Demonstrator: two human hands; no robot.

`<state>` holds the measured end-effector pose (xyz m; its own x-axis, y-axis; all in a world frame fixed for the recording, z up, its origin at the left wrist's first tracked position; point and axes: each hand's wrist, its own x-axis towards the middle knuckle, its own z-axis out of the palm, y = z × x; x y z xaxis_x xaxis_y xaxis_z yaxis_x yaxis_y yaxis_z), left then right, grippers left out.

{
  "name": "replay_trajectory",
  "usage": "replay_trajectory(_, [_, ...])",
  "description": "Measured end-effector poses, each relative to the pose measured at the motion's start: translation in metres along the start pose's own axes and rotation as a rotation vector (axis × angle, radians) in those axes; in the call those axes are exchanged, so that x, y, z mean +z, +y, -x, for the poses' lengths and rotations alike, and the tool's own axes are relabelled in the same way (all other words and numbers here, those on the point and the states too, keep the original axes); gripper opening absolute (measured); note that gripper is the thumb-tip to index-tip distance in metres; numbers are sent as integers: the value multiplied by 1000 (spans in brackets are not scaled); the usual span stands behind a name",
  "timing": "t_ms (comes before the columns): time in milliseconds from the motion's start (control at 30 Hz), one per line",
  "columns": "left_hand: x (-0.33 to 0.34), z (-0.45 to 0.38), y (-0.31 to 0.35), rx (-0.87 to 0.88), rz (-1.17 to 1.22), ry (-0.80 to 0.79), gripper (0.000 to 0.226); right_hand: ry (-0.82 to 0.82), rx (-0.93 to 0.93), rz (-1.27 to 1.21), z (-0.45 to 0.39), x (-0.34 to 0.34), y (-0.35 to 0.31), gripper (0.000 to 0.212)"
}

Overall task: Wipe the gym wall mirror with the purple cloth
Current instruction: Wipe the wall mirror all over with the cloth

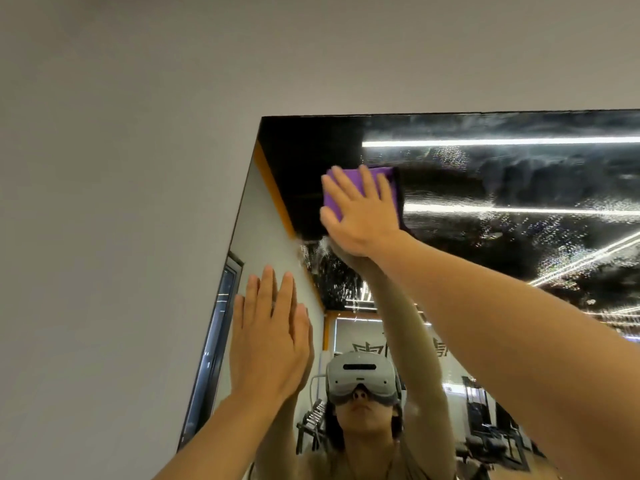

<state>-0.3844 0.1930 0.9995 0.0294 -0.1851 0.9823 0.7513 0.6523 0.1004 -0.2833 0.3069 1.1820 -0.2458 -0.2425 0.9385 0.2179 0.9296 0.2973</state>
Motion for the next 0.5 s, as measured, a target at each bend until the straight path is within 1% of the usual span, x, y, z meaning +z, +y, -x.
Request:
replay_trajectory(67, [2,-3,3,9,-45,57,56,-37,-107,14,-1,3,-10,61])
replay_trajectory(133, [-1,-3,7,15,-90,71,59,-20,-96,12,2,3,6,60])
replay_trajectory(167, [-2,-3,9,-5,-88,59,61,7,-38,6,4,2,21,60])
replay_trajectory(233, [-2,-2,14,-60,-50,1,66,51,154,-11,13,-5,61,61])
replay_trajectory(300, [-2,-1,19,-60,-19,-35,66,65,318,-8,30,-13,101,66])
replay_trajectory(400, [2,-5,23,-31,-36,-25,63,62,389,-40,50,-19,127,74])
replay_trajectory(500, [9,-7,27,-59,-50,-8,62,60,430,-43,42,-17,116,68])
